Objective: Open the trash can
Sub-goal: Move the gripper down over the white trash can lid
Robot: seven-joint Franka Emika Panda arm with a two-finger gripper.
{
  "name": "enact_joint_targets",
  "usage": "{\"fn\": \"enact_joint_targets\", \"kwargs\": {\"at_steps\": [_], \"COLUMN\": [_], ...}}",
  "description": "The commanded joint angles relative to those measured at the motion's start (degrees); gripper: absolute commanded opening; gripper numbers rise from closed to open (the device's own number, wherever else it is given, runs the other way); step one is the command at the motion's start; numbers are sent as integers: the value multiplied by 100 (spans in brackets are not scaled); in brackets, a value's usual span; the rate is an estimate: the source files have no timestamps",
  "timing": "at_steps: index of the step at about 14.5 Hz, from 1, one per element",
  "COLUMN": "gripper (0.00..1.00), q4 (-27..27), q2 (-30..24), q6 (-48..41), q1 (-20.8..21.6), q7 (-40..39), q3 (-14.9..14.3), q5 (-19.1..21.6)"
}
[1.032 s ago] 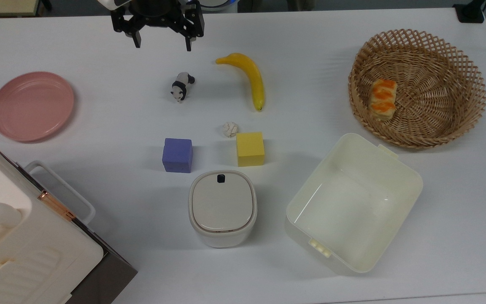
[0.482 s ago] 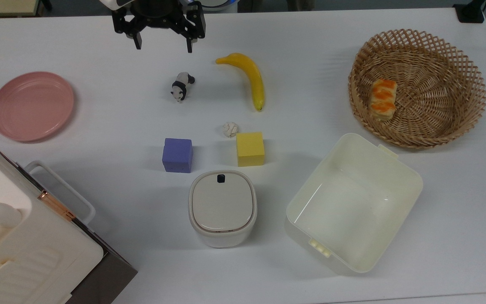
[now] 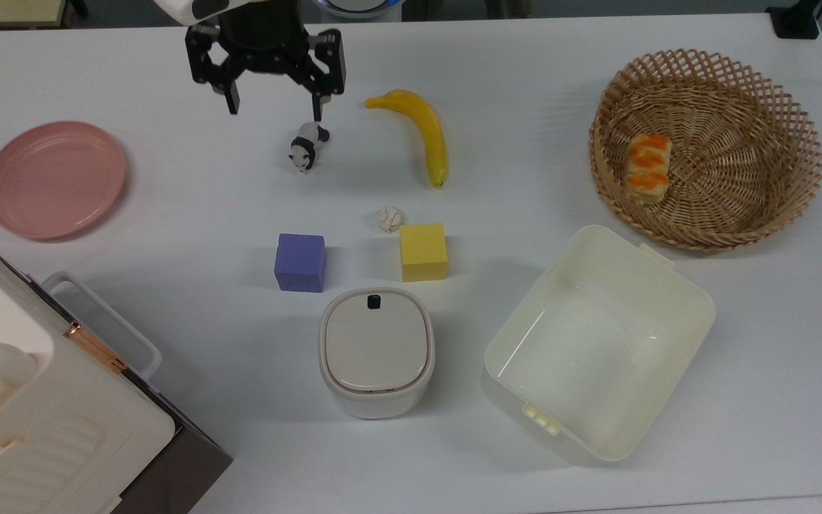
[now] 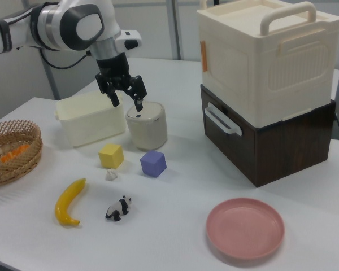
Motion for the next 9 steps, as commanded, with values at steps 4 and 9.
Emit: {"fn": "enact_joint_targets", "kwargs": {"at_steps": [4,9], "gripper": [27,17], "q4": [-51,273], "q2": [121,524], "q6": [700,2282], "q1": [-1179,-1060], "q7": [66,294], "q3": [1328,1447], "q5": [182,209]}}
